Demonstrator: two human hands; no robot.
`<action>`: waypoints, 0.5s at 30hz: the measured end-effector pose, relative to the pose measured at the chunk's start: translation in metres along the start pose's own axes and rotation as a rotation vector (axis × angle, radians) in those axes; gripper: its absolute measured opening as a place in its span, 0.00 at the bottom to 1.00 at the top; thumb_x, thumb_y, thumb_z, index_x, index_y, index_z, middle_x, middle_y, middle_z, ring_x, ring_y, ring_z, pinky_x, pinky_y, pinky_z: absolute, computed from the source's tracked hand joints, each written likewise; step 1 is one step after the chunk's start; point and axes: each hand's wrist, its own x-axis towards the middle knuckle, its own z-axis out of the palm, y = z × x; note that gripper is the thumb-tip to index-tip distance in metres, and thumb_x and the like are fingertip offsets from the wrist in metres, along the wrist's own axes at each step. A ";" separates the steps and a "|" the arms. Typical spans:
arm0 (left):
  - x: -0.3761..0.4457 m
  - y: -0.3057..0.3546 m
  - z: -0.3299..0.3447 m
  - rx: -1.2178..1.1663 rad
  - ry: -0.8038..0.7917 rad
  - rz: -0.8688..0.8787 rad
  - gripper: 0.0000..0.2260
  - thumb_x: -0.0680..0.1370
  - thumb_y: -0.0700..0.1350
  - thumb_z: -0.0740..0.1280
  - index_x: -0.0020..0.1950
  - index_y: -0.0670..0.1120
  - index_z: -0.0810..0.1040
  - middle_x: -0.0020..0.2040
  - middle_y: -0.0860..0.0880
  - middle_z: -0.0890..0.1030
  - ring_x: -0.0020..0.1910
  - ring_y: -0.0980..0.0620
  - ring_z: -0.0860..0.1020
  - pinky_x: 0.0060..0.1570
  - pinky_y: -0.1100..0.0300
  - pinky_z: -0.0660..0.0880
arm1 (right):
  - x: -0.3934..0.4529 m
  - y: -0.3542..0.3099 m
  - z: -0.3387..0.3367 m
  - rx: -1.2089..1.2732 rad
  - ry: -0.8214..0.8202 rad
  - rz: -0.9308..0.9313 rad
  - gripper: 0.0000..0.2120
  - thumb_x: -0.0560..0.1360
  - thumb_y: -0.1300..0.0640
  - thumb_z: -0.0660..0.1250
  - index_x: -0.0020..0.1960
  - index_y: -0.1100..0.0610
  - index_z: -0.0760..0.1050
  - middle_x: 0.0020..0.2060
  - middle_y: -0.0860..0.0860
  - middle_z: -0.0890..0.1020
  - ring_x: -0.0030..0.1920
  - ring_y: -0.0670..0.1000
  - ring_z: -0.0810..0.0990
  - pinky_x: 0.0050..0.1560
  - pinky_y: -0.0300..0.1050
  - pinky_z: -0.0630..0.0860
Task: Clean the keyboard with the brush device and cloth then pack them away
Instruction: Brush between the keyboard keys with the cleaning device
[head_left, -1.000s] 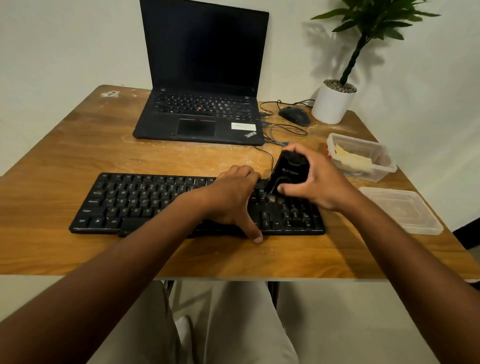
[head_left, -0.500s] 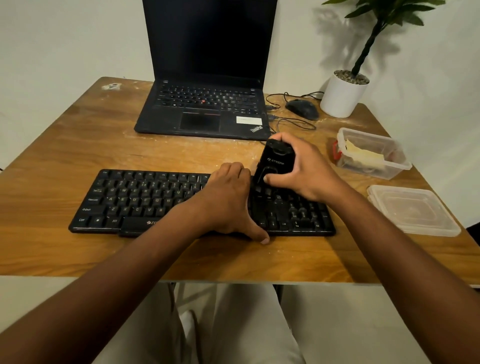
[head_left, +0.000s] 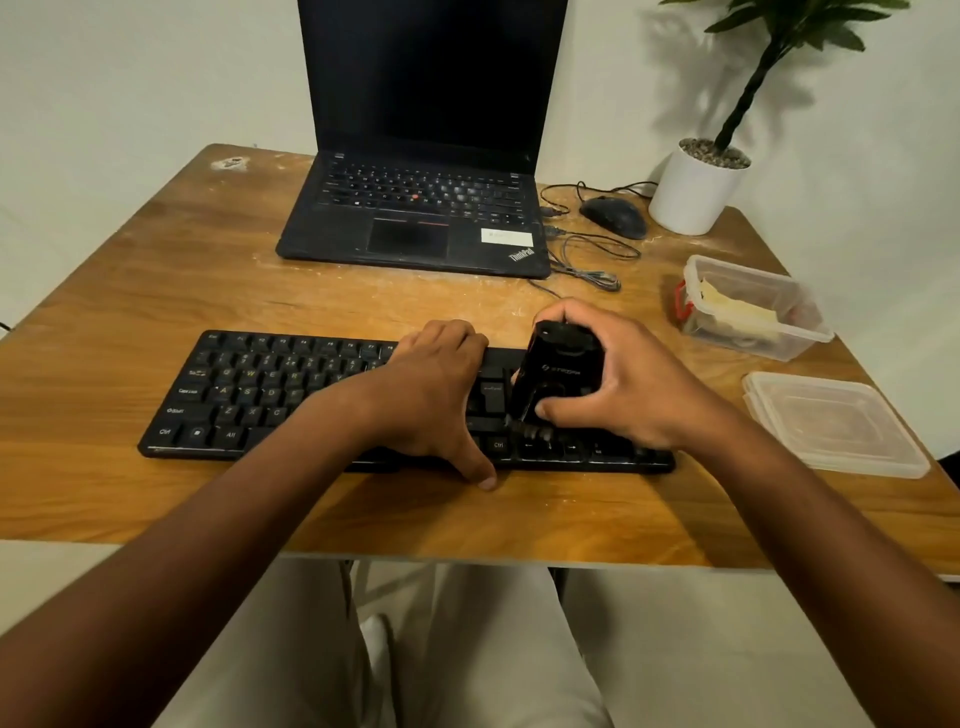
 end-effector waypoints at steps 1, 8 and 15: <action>0.000 0.000 0.000 0.000 0.000 0.000 0.62 0.61 0.70 0.80 0.83 0.47 0.50 0.80 0.51 0.54 0.80 0.47 0.50 0.80 0.47 0.51 | 0.005 0.003 -0.001 -0.030 0.042 0.008 0.27 0.67 0.62 0.81 0.59 0.45 0.74 0.50 0.44 0.82 0.51 0.44 0.82 0.47 0.42 0.83; 0.003 -0.001 0.000 -0.004 0.011 0.005 0.58 0.60 0.70 0.80 0.80 0.48 0.56 0.75 0.51 0.59 0.76 0.48 0.56 0.79 0.46 0.58 | 0.028 0.001 -0.006 -0.100 0.254 -0.027 0.28 0.68 0.61 0.81 0.61 0.47 0.72 0.50 0.43 0.81 0.49 0.33 0.80 0.43 0.33 0.80; 0.004 -0.003 0.002 0.002 0.014 0.023 0.57 0.60 0.69 0.80 0.80 0.48 0.57 0.74 0.51 0.60 0.75 0.49 0.57 0.78 0.47 0.59 | 0.003 -0.008 -0.001 -0.064 -0.014 0.000 0.27 0.67 0.62 0.81 0.58 0.46 0.74 0.49 0.44 0.81 0.50 0.41 0.82 0.43 0.38 0.82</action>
